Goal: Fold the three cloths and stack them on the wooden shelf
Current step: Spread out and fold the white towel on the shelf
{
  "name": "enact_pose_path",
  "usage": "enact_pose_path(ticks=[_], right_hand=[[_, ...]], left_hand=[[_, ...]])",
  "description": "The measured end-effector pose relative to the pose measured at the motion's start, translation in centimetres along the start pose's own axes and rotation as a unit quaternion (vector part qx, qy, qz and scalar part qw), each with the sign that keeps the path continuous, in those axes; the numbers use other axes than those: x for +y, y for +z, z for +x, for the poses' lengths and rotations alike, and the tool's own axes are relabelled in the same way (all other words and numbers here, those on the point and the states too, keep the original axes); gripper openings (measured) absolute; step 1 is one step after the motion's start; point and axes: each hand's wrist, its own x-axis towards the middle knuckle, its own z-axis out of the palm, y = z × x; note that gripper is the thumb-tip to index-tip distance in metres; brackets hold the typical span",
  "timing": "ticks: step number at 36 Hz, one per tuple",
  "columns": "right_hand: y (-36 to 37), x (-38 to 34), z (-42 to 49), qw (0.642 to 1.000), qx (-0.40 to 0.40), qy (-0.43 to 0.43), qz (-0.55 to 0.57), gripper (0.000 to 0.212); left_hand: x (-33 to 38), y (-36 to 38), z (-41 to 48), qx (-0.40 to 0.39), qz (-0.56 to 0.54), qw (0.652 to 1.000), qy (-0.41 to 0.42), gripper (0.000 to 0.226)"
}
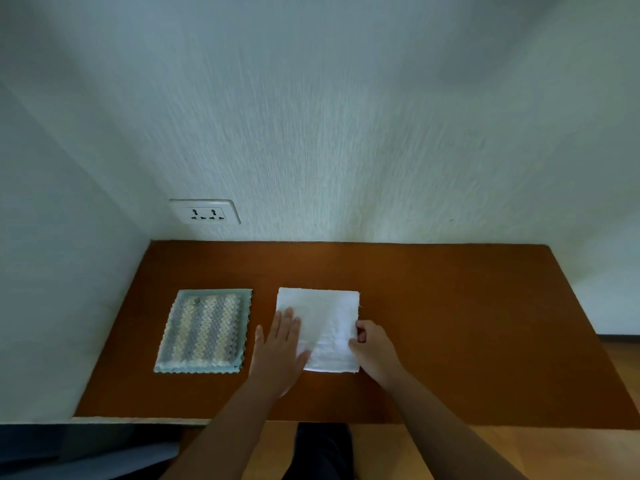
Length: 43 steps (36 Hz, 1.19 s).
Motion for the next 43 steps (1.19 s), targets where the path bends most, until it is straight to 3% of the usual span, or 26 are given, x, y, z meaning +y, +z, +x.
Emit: enact_pose_path(ticks=[5, 11, 15, 18, 35, 43], right_hand=[[-0.2, -0.2, 0.3, 1.0, -0.006, -0.001, 0.005, 0.046], [-0.8, -1.4, -1.4, 0.994, 0.082, -0.035, -0.056, 0.039], [-0.5, -2.2, -2.2, 0.998, 0.052, -0.045, -0.004, 0.031], [-0.1, -2.4, -2.8, 0.998, 0.021, -0.043, 0.045, 0.03], [2.1, -7.1, -5.7, 0.991, -0.048, -0.011, 0.124, 0.018], [5.0, -9.7, -6.1, 0.991, -0.091, -0.009, 0.093, 0.027]], left_hand=[[0.5, -0.6, -0.1, 0.006, -0.003, 0.999, -0.037, 0.065], [2.0, -2.0, -1.9, 0.05, -0.159, 0.982, -0.092, 0.052], [2.4, -2.5, -4.0, 0.113, -0.384, 0.906, -0.142, 0.038], [2.2, -2.6, -5.0, 0.108, -0.474, 0.855, -0.178, 0.031], [-2.4, -3.0, -8.3, 0.146, -0.524, 0.794, -0.272, 0.02], [-7.5, -3.0, -8.8, 0.155, -0.505, 0.796, -0.295, 0.021]])
